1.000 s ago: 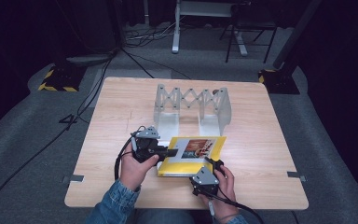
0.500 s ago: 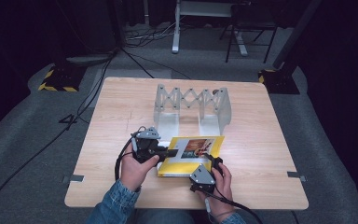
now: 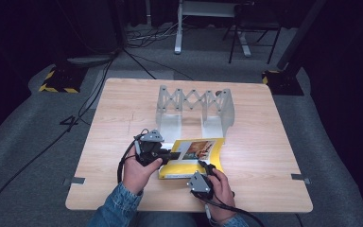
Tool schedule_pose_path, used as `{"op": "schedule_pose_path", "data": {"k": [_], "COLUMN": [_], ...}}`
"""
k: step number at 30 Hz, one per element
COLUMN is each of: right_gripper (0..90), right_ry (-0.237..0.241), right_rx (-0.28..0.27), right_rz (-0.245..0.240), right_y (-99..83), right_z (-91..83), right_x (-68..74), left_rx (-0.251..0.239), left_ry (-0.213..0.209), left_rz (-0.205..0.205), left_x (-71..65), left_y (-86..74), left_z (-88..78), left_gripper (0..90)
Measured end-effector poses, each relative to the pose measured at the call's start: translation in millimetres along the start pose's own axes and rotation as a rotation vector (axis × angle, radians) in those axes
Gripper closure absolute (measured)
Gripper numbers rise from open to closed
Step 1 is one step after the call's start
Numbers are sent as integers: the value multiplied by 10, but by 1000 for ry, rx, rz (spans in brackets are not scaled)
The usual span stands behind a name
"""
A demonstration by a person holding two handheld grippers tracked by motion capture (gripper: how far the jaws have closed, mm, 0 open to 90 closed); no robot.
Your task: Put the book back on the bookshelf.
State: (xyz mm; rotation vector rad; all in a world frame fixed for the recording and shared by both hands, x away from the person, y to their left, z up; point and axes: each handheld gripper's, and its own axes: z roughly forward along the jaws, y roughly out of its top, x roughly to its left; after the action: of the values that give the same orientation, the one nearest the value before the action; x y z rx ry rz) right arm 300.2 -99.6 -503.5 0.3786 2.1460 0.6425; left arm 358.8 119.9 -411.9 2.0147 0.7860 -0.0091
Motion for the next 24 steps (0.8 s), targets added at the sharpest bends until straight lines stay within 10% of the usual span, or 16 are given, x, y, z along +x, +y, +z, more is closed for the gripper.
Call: {"op": "schedule_pose_path", "data": {"k": [6, 10, 24], "right_gripper": [609, 663, 762], "right_ry": [-1, -13, 41], "right_rx": [10, 18, -28], "right_rz": [-38, -65, 37], "right_y": [31, 51, 206], "right_z": [-45, -97, -395], "right_x": [15, 7, -244], "left_rx": [-10, -27, -152], "left_ry": [31, 145, 241], "left_rz": [6, 14, -62], "left_x": [7, 61, 216], "left_y": [-16, -35, -215], "left_z": [-3, -92, -500], "left_gripper": [832, 777, 709]}}
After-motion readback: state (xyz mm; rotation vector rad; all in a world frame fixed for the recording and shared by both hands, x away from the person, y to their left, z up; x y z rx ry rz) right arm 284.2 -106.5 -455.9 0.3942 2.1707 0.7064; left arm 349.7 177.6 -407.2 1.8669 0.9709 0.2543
